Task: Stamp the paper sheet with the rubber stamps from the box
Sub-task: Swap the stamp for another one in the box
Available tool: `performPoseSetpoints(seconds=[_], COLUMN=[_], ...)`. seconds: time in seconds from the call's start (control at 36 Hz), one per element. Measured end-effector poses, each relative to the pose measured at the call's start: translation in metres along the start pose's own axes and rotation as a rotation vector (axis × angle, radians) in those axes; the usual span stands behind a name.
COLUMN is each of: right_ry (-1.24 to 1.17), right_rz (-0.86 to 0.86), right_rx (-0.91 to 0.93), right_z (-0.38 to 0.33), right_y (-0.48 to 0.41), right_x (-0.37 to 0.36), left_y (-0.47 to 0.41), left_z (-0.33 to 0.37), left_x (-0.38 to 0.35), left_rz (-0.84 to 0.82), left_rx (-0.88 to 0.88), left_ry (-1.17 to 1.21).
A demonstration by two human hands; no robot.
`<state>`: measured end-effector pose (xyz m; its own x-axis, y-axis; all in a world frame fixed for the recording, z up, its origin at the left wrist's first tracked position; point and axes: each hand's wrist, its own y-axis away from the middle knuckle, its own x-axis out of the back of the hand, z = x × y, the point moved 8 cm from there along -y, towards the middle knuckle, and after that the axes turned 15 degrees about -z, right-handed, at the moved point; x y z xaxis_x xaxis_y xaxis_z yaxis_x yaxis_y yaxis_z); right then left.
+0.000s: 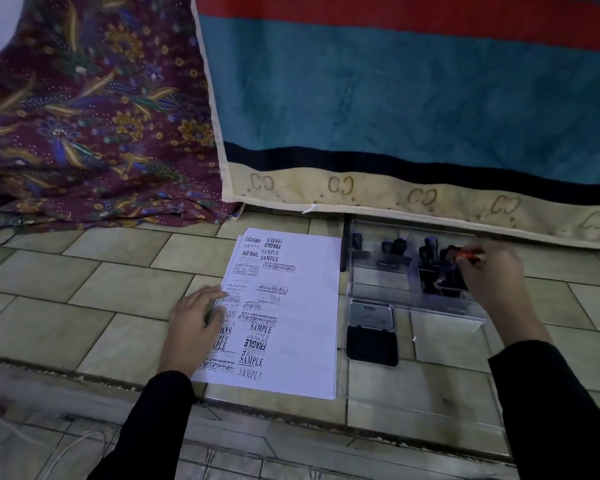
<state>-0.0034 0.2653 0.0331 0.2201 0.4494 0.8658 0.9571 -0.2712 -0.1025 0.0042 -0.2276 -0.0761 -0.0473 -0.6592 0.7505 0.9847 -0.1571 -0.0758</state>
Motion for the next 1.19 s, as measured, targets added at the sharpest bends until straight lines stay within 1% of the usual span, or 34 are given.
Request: performPoseSetpoints(seconds=[0.28,0.42,0.56,0.64,0.81,0.92,1.06,1.19], right_ry=[0.087,0.086,-0.002,-0.006,0.104,0.131,0.09,0.009], right_rz=[-0.099,-0.121,-0.09,-0.079,-0.081,-0.088,-0.11,-0.078], right_rx=[-0.013,-0.029,-0.088,-0.108,-0.079,-0.057,-0.071,-0.094], right_z=[0.011,0.013,0.018,0.021,0.029,0.025,0.022,0.017], right_y=[-0.009,-0.01,-0.006,-0.003,-0.005,-0.005,-0.004,-0.006], right_x=[-0.011,-0.011,-0.006,-0.004,-0.012,-0.012,-0.012,-0.008], left_y=[-0.001,-0.001,-0.001,-0.001,-0.001,-0.001,-0.001,0.0], left_z=[-0.003,-0.003,-0.004,-0.003,0.0,-0.002,-0.001,-0.001], left_x=[-0.001,-0.001,-0.001,0.0,0.001,0.0,0.0,0.0], left_rz=[0.004,0.001,0.006,0.01,0.018,0.011,0.016,0.009], left_rx=[-0.009,0.001,-0.003,-0.004,-0.014,-0.008,-0.013,-0.011], left_ry=[0.008,0.013,0.01,0.009,-0.004,0.006,0.005,0.005])
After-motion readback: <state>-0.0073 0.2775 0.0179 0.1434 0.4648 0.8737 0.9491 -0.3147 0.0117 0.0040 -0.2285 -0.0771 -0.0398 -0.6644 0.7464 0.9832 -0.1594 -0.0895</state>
